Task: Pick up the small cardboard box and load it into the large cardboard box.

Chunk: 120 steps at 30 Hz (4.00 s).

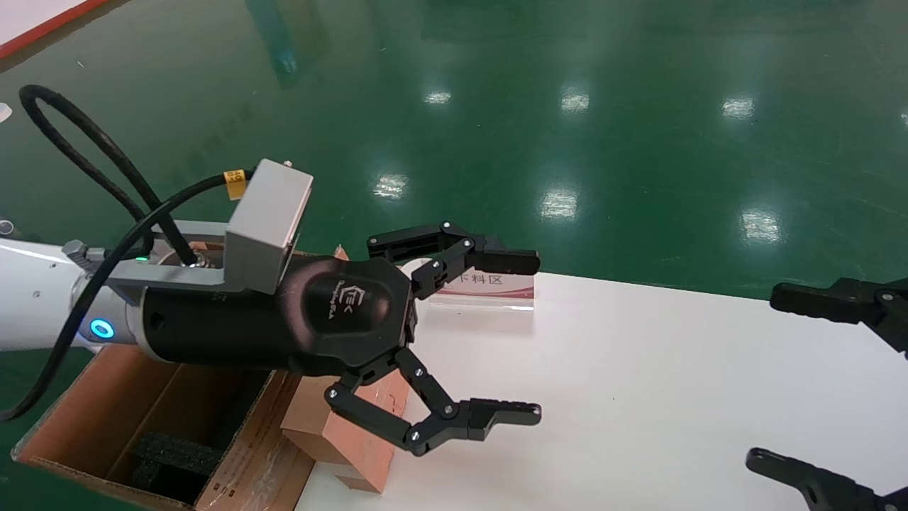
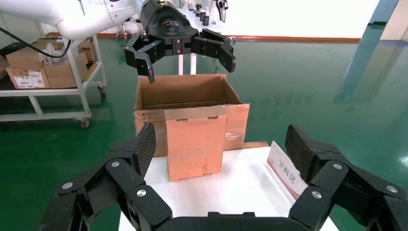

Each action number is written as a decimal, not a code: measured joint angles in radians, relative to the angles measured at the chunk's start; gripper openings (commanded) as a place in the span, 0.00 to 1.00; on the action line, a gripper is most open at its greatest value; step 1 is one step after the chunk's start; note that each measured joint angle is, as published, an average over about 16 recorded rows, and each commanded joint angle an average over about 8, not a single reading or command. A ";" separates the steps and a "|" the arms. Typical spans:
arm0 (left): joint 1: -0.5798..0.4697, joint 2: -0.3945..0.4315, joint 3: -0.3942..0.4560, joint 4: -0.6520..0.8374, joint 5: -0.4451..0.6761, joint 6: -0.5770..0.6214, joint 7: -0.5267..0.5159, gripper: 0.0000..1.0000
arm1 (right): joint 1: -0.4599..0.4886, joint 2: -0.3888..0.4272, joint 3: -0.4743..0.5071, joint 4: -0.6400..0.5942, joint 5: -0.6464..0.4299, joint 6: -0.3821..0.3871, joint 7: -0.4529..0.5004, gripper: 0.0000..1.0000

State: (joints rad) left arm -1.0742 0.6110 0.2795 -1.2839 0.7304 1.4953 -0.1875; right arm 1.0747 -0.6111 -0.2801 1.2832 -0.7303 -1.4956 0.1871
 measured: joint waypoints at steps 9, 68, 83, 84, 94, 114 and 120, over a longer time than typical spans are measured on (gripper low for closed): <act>0.000 -0.001 0.001 0.000 0.002 0.000 -0.001 1.00 | 0.000 0.000 0.000 0.000 0.000 0.000 0.000 1.00; -0.951 0.164 0.974 -0.073 0.968 0.092 -0.955 1.00 | 0.001 0.001 -0.004 -0.001 0.003 0.001 -0.002 1.00; -1.159 0.160 1.338 -0.075 0.788 0.079 -1.115 1.00 | 0.002 0.002 -0.005 -0.001 0.003 0.002 -0.003 1.00; -1.169 0.159 1.354 -0.075 0.777 0.077 -1.120 1.00 | 0.002 0.002 -0.005 -0.001 0.003 0.002 -0.003 1.00; -1.241 0.139 1.452 -0.078 0.693 0.068 -1.132 1.00 | 0.002 0.002 -0.006 -0.001 0.004 0.002 -0.003 1.00; -1.258 0.123 1.531 -0.016 0.614 0.075 -1.142 1.00 | 0.002 0.002 -0.007 -0.002 0.004 0.002 -0.004 1.00; -1.261 0.142 1.566 -0.004 0.572 0.071 -1.171 1.00 | 0.002 0.002 -0.007 -0.002 0.005 0.002 -0.004 1.00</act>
State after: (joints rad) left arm -2.3352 0.7529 1.8450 -1.2882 1.3025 1.5659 -1.3582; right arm 1.0769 -0.6088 -0.2871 1.2809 -0.7256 -1.4934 0.1831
